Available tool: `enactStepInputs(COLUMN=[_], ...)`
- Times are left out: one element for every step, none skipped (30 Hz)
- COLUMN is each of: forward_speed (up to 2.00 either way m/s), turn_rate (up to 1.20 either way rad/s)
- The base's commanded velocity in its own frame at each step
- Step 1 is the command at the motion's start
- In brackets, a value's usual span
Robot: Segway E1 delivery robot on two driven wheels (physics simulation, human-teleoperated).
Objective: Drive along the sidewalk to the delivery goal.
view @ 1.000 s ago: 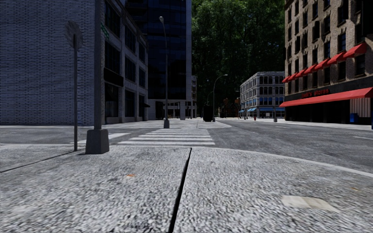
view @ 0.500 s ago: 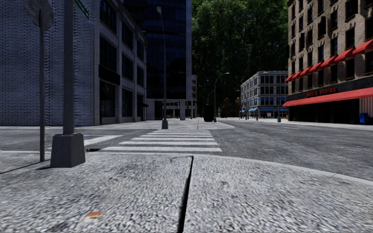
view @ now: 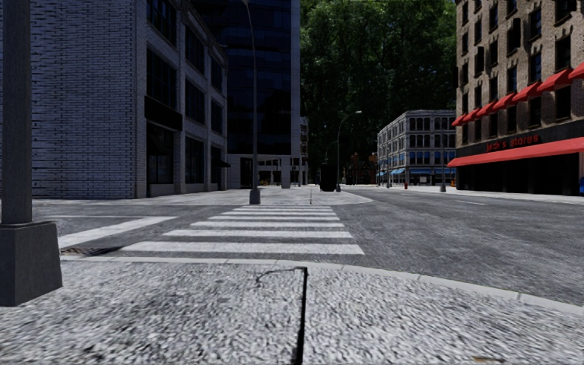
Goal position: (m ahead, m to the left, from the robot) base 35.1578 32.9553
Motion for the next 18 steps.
enactStepInputs(forward_speed=[2.00, 2.00, 2.00, 2.00, 2.00, 2.00, 2.00, 2.00, 2.00, 2.00, 2.00, 2.00, 2.00, 2.00, 2.00, 2.00, 2.00, 2.00], turn_rate=[0.00, 0.00, 0.00, 0.00, 0.00, 0.00, 0.00, 0.00, 0.00, 0.00, 0.00, 0.00, 0.00, 0.00, 0.00, 0.00, 0.00, 0.00])
